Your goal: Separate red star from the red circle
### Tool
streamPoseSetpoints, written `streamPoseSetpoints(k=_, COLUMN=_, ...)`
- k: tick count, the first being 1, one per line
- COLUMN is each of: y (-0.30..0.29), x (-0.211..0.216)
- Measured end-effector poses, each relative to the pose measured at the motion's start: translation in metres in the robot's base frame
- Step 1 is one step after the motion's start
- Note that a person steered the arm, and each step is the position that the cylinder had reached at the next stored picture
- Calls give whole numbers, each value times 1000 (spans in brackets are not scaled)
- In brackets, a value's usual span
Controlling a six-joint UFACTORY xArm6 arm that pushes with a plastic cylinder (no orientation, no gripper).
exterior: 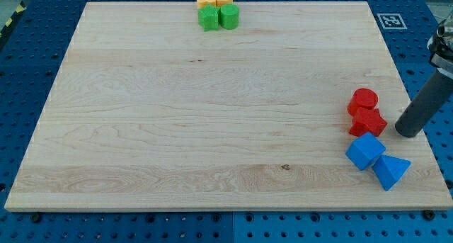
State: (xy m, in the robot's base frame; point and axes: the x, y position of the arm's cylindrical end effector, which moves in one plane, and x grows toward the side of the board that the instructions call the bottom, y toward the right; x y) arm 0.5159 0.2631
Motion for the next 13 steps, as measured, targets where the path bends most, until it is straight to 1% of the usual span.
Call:
streamPoseSetpoints(k=1, y=-28, x=2)
streamPoseSetpoints(k=2, y=-29, x=2)
streamPoseSetpoints(k=3, y=-56, x=-2)
streamPoseSetpoints(k=6, y=-121, x=-19)
streamPoseSetpoints(k=7, y=-132, x=-32)
streamPoseSetpoints(k=10, y=-136, x=-51)
streamPoseSetpoints(k=11, y=-136, x=-77)
streamPoseSetpoints(k=12, y=-136, x=-112)
streamPoseSetpoints(k=13, y=-123, x=-127)
